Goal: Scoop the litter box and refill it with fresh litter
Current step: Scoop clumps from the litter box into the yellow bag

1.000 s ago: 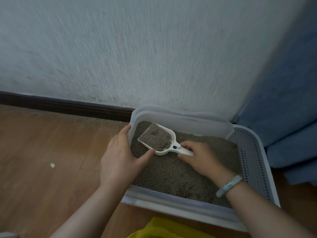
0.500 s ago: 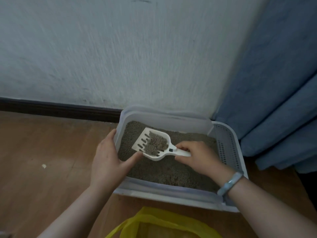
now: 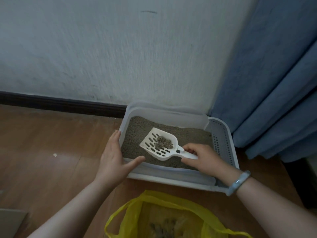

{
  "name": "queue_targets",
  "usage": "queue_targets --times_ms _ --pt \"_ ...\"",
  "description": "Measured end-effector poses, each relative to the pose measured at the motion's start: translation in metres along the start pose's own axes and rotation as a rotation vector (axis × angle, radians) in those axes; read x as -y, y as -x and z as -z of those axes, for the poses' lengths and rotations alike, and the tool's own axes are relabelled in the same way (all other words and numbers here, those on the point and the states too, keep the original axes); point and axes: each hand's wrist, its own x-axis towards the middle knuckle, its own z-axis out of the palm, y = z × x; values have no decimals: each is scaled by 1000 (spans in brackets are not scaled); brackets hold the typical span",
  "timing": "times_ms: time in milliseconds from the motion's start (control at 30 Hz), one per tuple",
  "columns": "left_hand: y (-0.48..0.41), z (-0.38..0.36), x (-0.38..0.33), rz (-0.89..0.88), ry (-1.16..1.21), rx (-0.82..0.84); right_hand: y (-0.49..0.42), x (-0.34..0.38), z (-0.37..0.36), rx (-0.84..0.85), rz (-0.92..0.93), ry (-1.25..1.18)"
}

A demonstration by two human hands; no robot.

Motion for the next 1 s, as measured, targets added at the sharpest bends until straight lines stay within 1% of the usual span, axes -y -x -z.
queue_targets --times_ms 167,367,600,767,1000 --pt "8 4 2 24 82 12 21 3 7 13 -12 -87" --pt "8 14 7 54 110 22 49 3 13 13 15 -33" --pt "7 13 7 25 73 6 86 -1 2 129 108 26" --pt "12 7 6 -34 21 12 103 -7 -21 233 125 152" --pt "12 3 8 -40 26 -12 108 -17 -50 339 98 399"
